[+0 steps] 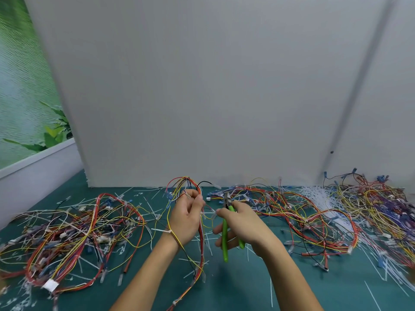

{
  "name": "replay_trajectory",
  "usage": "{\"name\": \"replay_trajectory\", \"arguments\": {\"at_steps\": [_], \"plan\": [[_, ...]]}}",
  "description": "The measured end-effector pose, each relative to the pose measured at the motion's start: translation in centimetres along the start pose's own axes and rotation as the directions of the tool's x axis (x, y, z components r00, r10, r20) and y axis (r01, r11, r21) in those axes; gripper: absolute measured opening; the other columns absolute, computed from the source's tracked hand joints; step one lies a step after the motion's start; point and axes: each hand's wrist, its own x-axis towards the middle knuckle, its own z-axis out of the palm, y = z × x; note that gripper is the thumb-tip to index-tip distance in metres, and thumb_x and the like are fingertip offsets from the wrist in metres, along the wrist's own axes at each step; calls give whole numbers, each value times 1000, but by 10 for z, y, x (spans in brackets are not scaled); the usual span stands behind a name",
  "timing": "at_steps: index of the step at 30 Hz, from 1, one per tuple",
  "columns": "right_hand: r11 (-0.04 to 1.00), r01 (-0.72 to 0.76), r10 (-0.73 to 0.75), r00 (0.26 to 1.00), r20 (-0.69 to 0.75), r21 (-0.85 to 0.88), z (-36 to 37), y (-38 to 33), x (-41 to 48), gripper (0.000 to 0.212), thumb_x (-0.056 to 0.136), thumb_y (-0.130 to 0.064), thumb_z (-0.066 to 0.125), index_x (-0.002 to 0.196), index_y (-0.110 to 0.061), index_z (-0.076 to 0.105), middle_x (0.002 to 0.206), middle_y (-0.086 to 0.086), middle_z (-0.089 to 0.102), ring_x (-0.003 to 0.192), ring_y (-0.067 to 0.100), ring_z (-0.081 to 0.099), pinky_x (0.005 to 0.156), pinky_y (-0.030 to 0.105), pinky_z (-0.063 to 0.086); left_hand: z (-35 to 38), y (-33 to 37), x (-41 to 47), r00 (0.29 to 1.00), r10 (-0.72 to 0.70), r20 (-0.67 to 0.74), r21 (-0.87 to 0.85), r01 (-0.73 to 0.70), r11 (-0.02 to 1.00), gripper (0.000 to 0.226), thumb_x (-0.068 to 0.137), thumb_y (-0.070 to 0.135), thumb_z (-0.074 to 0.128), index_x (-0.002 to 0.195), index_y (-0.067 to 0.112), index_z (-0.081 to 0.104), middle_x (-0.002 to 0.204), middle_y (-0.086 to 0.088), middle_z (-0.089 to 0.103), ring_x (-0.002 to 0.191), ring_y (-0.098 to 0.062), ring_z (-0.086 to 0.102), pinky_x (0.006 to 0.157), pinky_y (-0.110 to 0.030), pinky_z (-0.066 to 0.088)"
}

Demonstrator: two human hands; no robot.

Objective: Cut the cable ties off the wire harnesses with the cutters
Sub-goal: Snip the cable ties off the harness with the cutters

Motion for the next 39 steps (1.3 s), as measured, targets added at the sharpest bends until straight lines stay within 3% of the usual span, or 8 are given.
{"name": "replay_trajectory", "arguments": {"at_steps": [1, 3, 8, 13, 21, 29, 36, 39], "plan": [[1000, 0, 0, 1000, -13, 4, -2, 0, 1, 18, 102, -26, 56, 113, -13, 51, 90, 20, 76, 65, 36, 74, 65, 48, 63, 0, 0, 0, 1000, -2, -3, -13, 2, 1000, 15, 104, 10, 49, 93, 20, 51, 78, -8, 63, 74, -14, 57, 70, -18, 47], [1000, 8, -8, 1000, -29, -1, -4, 1, 2, 20, 101, -29, 57, 114, -15, 51, 91, 17, 76, 65, 34, 75, 67, 49, 63, 0, -3, 2, 1000, -18, 8, -24, 18, 1000, 14, 103, 10, 51, 93, 19, 52, 77, -5, 63, 72, -11, 56, 66, -12, 44], [996, 87, -87, 992, -87, -11, -3, 0, 2, 20, 101, -31, 59, 115, -18, 53, 96, 11, 73, 64, 24, 75, 76, 53, 62, 2, -10, 2, 998, -22, 52, -12, 23, 1000, 10, 102, 13, 55, 95, 19, 54, 76, -4, 60, 58, -2, 50, 57, -16, 43], [979, 186, -171, 971, -169, 79, -3, -4, 2, 17, 100, -24, 62, 111, -13, 55, 94, 14, 69, 64, 23, 73, 70, 47, 63, 2, -10, 3, 997, -23, 70, 14, 22, 1000, 10, 99, 16, 59, 95, 23, 54, 84, -2, 64, 74, -11, 59, 68, -19, 51], [979, 170, -164, 984, -64, 115, 3, -3, 1, 23, 98, -21, 65, 119, -20, 56, 96, 10, 76, 67, 24, 75, 73, 47, 63, 0, -6, 2, 995, -49, 83, 4, 49, 999, 10, 97, 15, 63, 96, 21, 56, 94, -10, 66, 80, -17, 63, 62, -20, 50], [980, 147, -140, 988, -64, 136, 3, -2, 4, 17, 98, -12, 59, 114, -12, 57, 107, 23, 69, 65, 27, 74, 68, 47, 63, -3, -11, 5, 990, -93, 108, -118, 106, 987, 6, 94, 9, 67, 94, 10, 61, 77, -9, 67, 57, -8, 65, 55, -21, 54], [961, 172, -155, 984, -92, 217, 6, -2, 7, 23, 106, -30, 54, 113, -9, 60, 79, 4, 73, 64, 30, 73, 62, 42, 62, -6, -11, 6, 984, -103, 143, -104, 119, 987, 4, 92, 8, 68, 93, 7, 65, 68, -5, 67, 52, -13, 62, 53, -27, 54], [950, 180, -156, 982, -110, 256, 4, -2, 6, 23, 105, -30, 56, 114, -10, 61, 84, 8, 72, 64, 30, 73, 59, 40, 62, -9, -10, 7, 984, -101, 149, -69, 112, 991, 4, 91, 10, 71, 91, 8, 68, 63, -1, 67, 52, -14, 62, 51, -28, 53]]}}
